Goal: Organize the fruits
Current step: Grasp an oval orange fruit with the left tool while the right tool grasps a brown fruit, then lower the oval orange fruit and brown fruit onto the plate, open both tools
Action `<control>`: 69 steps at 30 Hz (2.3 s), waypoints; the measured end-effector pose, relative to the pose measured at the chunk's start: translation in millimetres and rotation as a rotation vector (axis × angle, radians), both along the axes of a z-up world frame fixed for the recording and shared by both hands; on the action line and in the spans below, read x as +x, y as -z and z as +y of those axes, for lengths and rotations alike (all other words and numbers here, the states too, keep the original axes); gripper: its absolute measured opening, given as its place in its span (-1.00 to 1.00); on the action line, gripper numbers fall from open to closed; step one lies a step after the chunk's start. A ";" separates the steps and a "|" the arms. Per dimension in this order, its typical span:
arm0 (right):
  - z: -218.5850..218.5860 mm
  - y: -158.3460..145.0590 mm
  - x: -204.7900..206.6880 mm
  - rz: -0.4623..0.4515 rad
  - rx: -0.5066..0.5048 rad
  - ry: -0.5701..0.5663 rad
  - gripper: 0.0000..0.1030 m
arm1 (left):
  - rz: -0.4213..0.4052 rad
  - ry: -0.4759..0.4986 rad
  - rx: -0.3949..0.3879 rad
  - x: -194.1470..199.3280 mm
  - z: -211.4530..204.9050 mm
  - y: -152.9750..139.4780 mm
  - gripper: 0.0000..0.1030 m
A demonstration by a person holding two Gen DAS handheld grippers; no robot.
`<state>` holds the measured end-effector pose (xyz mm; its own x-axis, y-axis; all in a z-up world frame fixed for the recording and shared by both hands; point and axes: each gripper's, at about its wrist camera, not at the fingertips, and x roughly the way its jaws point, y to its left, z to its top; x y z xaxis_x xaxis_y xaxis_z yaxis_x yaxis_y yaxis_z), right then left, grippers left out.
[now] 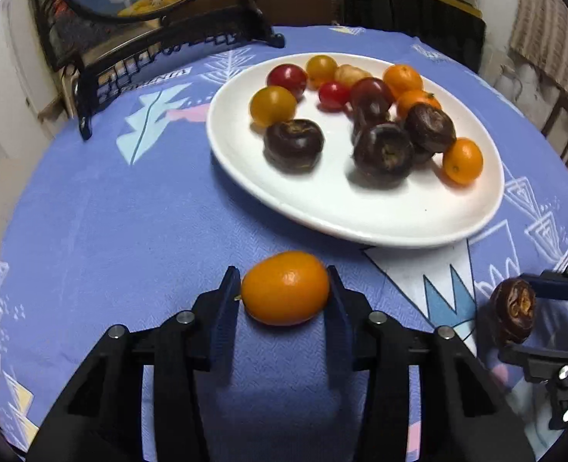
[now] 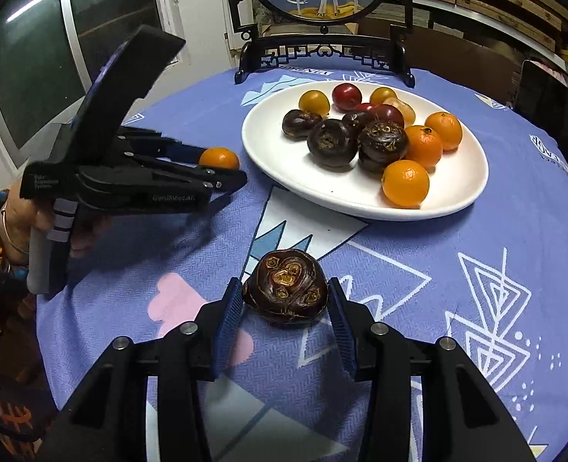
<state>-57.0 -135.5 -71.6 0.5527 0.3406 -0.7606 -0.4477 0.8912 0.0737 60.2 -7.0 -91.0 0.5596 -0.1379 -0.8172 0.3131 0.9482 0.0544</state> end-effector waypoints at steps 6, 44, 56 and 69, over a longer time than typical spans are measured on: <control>0.4 -0.6 -2.3 -0.007 0.014 -0.003 -0.12 | -0.036 -0.007 0.000 -15.6 9.7 -10.6 -0.16; -15.3 -61.4 26.5 -0.142 0.066 0.040 -0.12 | -0.243 -0.004 0.064 -8.4 -37.3 -76.3 -0.15; -32.2 -77.8 62.6 -0.178 0.109 0.098 -0.12 | -0.244 -0.024 0.034 23.3 -38.4 -78.7 -0.15; -37.7 -67.8 71.7 -0.154 0.079 0.115 -0.12 | -0.223 -0.046 0.035 39.6 -30.4 -70.1 -0.15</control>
<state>14.7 -173.2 -3.8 0.6991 0.3242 -0.6373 -0.3550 0.9311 0.0842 99.8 -37.5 -20.9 0.7321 -0.0824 -0.6762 0.2466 0.9574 0.1503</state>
